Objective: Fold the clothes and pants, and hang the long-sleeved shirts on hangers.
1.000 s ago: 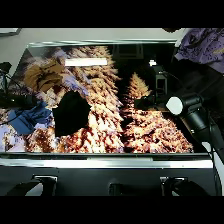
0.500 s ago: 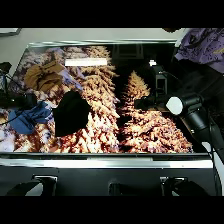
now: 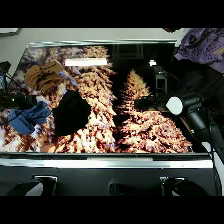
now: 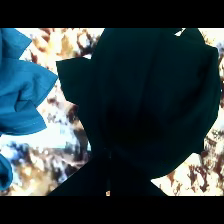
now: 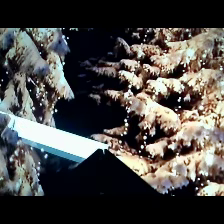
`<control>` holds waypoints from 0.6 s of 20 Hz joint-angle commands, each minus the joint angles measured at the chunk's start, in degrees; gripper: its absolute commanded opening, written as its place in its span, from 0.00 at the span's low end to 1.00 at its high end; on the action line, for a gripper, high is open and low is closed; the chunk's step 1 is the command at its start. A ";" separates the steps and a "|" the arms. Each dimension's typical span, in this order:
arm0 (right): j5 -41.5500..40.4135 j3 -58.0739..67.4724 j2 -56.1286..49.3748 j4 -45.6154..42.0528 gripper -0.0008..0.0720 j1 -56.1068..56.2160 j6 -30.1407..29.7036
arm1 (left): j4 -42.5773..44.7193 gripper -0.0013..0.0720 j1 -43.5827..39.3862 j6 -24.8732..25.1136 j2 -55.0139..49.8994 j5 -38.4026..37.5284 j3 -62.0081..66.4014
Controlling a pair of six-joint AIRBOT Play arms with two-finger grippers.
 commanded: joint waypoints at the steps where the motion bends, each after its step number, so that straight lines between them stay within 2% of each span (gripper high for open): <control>1: 0.00 0.04 -0.02 0.04 0.05 0.04 0.02 | 0.00 0.05 -0.07 -0.13 0.02 0.15 -0.02; 5: 0.02 0.04 0.00 0.04 0.05 0.04 0.02 | -0.96 0.06 -0.09 -0.50 0.02 0.11 -0.04; 6: 0.02 0.04 -0.02 0.02 0.05 0.04 0.02 | -1.29 0.26 -0.09 -1.86 -0.17 0.87 -0.04; 7: 0.02 0.04 -0.02 0.02 0.05 0.04 0.02 | -1.31 0.97 -0.09 -5.03 -0.76 1.53 -0.04; 8: 0.04 0.04 -0.02 0.02 0.05 0.04 0.02 | -1.40 1.00 -0.11 -7.67 -1.64 2.29 -0.07; 12: 0.02 0.04 -0.02 0.02 0.05 0.04 0.02 | -1.64 1.00 -4.42 -7.72 -10.14 4.76 -0.09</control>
